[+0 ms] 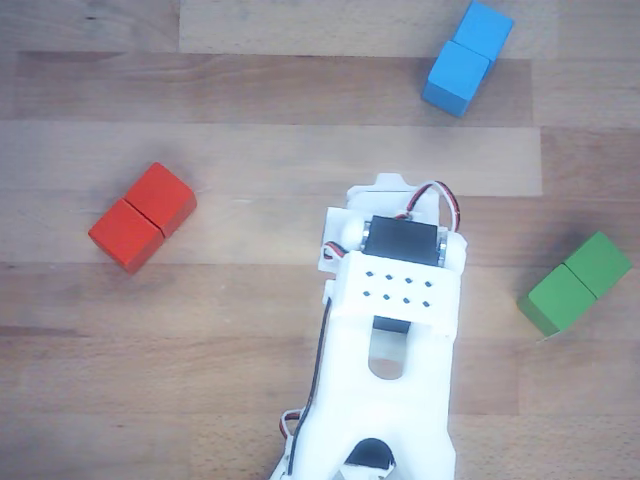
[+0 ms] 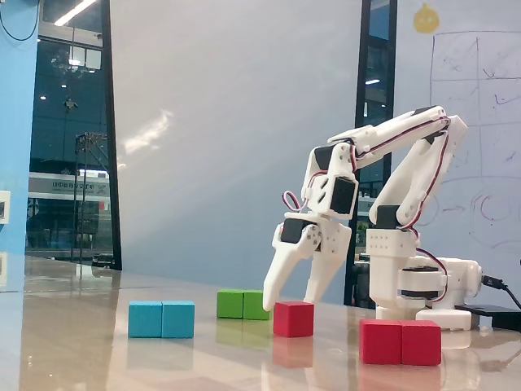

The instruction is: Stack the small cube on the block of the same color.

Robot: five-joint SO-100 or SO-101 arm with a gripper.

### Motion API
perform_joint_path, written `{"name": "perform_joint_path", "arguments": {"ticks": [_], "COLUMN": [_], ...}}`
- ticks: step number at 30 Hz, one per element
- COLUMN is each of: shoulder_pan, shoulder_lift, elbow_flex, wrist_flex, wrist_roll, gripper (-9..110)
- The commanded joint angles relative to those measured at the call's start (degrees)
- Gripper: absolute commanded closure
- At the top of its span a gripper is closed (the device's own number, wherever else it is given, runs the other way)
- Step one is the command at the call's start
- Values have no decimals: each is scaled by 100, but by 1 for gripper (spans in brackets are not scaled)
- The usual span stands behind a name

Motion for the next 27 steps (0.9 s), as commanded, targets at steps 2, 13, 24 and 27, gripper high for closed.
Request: {"name": "perform_joint_path", "arguments": {"ticks": [2,13,24,27], "shoulder_pan": [-158,-158,-132,-132], "shoulder_lift": [26,18,237,729], "elbow_flex": [-53,-44,35,35], "wrist_flex": [-53,-97,-105,0], "wrist_roll": [-9,-26,-18,-18], "gripper": [77,91,92,92]}}
